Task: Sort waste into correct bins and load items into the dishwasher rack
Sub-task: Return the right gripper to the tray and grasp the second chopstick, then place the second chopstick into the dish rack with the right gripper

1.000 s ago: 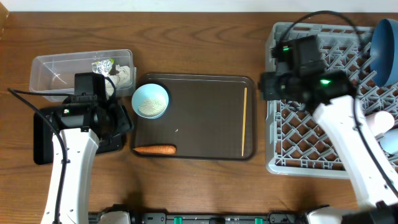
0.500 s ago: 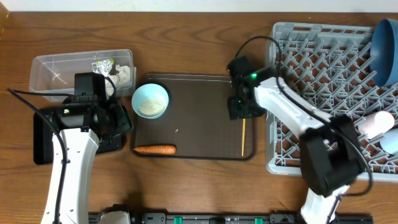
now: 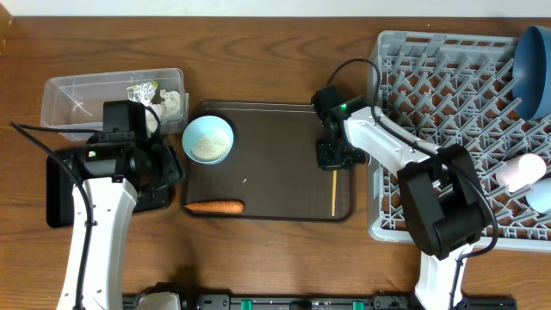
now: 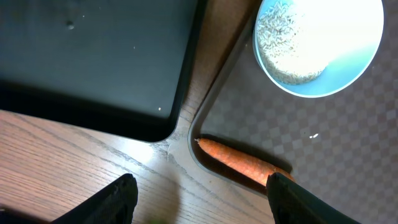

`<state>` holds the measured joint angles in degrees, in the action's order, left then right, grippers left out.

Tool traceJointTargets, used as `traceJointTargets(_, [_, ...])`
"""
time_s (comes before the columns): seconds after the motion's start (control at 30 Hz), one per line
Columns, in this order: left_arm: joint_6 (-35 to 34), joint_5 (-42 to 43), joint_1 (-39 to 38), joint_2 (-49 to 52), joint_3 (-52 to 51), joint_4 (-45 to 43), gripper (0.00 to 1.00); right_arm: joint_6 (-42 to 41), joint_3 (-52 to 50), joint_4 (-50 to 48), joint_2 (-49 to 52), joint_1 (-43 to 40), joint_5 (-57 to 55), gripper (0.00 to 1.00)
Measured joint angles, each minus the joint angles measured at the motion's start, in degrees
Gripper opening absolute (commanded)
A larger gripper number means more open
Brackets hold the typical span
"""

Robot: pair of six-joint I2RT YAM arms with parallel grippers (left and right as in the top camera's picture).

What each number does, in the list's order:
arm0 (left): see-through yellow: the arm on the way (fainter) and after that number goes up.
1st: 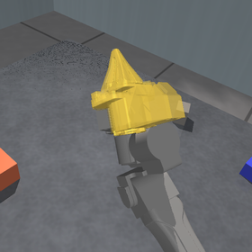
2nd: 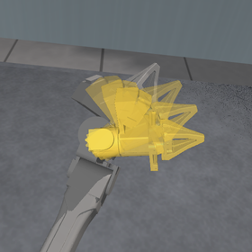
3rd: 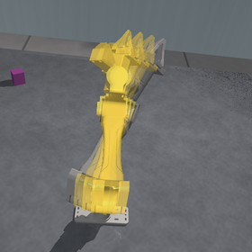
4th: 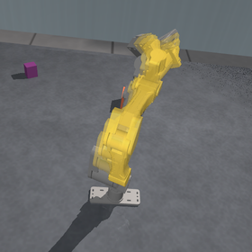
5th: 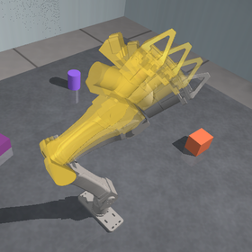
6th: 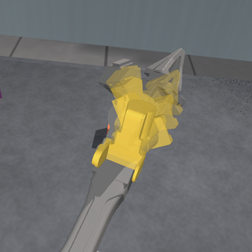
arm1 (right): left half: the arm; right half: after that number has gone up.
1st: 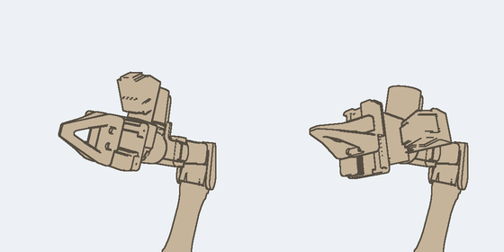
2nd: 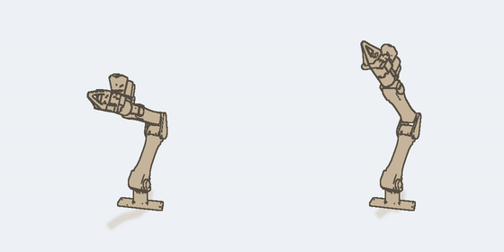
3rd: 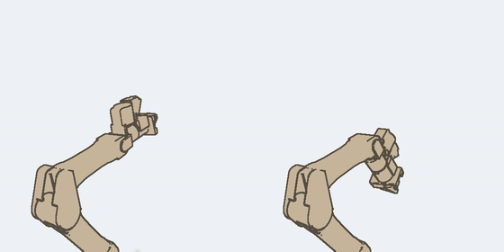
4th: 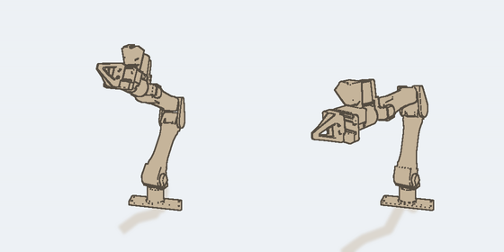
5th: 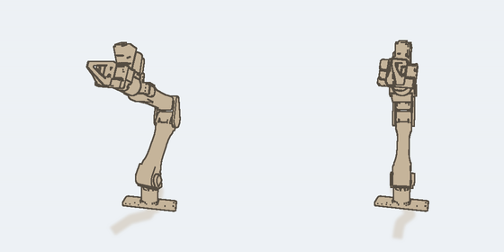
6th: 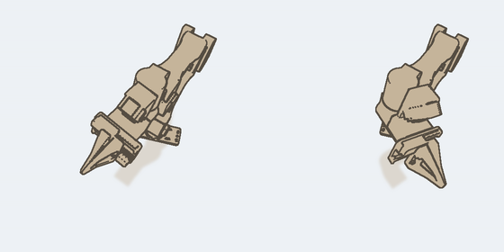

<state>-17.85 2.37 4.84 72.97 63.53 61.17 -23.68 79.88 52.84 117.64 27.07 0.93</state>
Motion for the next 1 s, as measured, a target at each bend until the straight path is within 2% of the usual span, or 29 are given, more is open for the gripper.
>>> traceJointTargets(0.23, [0.00,-0.02,-0.02,0.00,0.00,0.02,0.69,-0.92,0.13,0.52,-0.07,0.02,0.20,0.01])
traceJointTargets(0.4, [0.00,-0.02,-0.02,0.00,0.00,0.02,0.69,-0.66,0.48,4.31,-1.73,-0.09,0.74,0.01])
traceJointTargets(0.5, [0.02,-0.02,0.00,0.00,0.00,0.02,0.69,0.52,1.36,5.68,-6.05,-0.50,1.01,0.01])
traceJointTargets(0.67, [0.00,0.00,0.00,0.00,0.00,0.02,0.69,3.34,4.92,6.32,-19.32,-3.48,0.87,0.01])
traceJointTargets(0.77, [0.00,0.00,0.00,0.00,0.00,0.00,0.69,4.42,6.03,9.90,-26.01,-6.80,-0.28,0.01])
traceJointTargets(1.0, [0.00,-0.02,0.00,0.00,0.00,-0.02,0.69,7.28,4.39,15.45,-27.47,-14.91,-3.21,0.01])
